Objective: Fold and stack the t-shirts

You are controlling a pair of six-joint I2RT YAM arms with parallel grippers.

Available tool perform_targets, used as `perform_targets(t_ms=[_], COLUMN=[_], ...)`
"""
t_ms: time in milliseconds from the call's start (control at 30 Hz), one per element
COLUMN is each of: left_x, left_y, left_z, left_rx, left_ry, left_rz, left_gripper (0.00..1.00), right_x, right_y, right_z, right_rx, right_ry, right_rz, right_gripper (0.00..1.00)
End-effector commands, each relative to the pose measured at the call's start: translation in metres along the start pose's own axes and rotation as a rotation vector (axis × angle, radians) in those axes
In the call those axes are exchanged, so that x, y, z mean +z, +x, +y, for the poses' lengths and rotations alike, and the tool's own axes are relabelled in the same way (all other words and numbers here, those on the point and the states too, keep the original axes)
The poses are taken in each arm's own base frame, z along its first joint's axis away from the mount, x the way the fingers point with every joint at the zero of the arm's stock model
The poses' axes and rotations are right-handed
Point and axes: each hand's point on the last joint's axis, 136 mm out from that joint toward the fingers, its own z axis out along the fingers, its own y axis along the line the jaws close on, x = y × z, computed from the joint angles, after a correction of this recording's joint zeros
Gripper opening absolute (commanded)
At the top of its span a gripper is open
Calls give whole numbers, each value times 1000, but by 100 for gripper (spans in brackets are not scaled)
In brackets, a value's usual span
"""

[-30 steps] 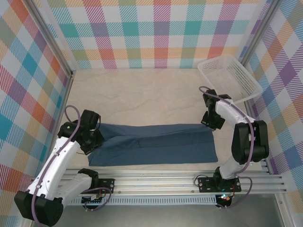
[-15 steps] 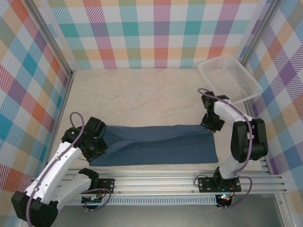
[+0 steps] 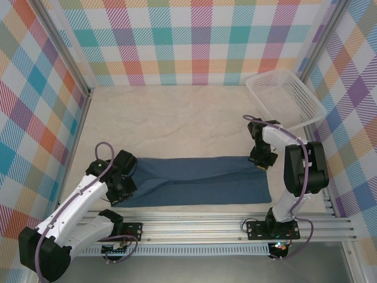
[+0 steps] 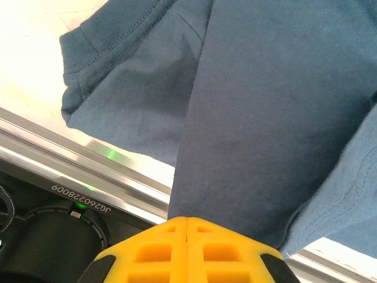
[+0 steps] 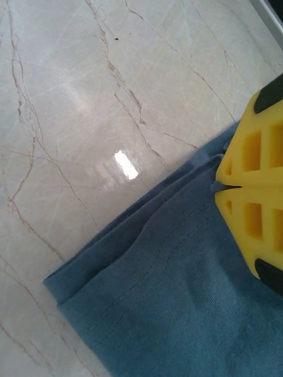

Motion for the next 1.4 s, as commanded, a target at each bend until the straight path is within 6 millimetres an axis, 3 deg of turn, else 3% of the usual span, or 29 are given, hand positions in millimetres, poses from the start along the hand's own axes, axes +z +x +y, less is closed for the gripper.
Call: perform_targets(t_ms=[0, 267, 367, 467, 667, 767, 900, 967, 1133, 1267, 1367], left_x=[1, 4, 2, -8, -41, -55, -50, -39, 1, 23, 33], left_y=[1, 5, 4, 0, -22, -40, -78, -100, -161, -191, -203], left_z=[4, 7, 7, 4, -7, -23, -46, -55, -55, -54, -58], left_rx=[-5, -13, -19, -31, -54, -64, -120, -176, -256, -287, -293], left_ry=[-26, -42, -35, -10, 25, 46, 73, 129, 151, 151, 143], left_rz=[-6, 2, -8, -31, -128, -177, -162, -122, -84, -69, -47], left_gripper=[0, 0, 1, 16, 27, 34, 38, 38, 39, 39, 40], right_x=[0, 0, 1, -8, -38, -44, -32, -17, 18, 25, 25], right_y=[5, 12, 15, 13, 5, 4, 15, 27, 44, 41, 37], right_z=[-9, -14, -19, -29, -38, -20, 20, 22, 9, 4, 8], right_rx=[3, 28, 53, 93, 163, 147, 105, 133, 141, 119, 109], right_ry=[48, 56, 64, 77, 16, -85, -236, -217, -91, -36, -44], right_rz=[9, 14, 3, -35, -151, -178, -93, -15, 119, 128, 121], right_gripper=[0, 0, 21, 31, 31, 22, 13, 10, 8, 9, 12])
